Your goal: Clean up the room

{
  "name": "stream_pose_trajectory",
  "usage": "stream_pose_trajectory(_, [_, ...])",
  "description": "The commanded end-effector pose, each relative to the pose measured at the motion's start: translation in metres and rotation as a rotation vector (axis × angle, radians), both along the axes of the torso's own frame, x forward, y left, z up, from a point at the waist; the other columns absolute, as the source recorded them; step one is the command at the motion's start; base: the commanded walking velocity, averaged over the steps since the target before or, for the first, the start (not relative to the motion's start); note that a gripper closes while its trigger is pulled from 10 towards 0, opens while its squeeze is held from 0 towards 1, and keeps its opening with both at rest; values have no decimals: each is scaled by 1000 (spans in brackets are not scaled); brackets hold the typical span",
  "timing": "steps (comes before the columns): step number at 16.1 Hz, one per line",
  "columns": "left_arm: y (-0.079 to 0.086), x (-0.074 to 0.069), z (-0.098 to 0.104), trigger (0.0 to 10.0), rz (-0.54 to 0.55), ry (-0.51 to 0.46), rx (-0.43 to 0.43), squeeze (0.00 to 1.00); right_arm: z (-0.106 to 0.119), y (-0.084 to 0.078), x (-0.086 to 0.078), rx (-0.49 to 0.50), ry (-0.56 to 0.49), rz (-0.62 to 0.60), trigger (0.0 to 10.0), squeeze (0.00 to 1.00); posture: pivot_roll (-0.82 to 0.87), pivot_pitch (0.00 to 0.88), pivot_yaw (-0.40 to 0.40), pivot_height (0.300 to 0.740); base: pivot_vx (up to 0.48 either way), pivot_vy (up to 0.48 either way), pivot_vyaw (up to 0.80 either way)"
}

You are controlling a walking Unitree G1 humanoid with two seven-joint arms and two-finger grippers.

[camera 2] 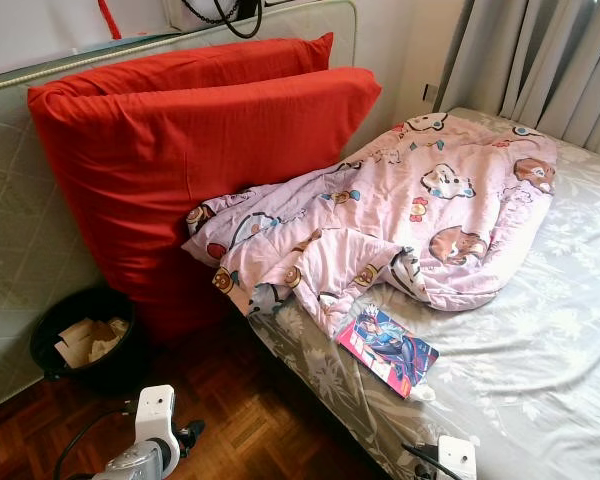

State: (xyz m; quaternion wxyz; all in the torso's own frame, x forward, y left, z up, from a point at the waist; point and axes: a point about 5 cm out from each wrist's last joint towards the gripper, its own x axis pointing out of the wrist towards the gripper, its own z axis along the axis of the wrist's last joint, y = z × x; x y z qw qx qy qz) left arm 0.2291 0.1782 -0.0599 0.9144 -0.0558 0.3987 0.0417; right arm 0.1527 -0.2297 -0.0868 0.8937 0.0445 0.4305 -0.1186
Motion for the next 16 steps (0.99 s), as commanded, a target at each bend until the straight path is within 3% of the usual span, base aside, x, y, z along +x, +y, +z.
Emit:
stream_pose_trajectory(1, [33, -49, -23, 10000, -104, 215, 59, 0, 67, 55, 133, 168, -151, 13, 10000, 0, 31, 0, 35, 740, 0, 0, 0])
stream_pose_trajectory(16, [33, -48, -22, 10000, -102, 213, 59, 0, 67, 54, 133, 153, -134, 39, 10000, 0, 33, 0, 34, 740, 0, 0, 0])
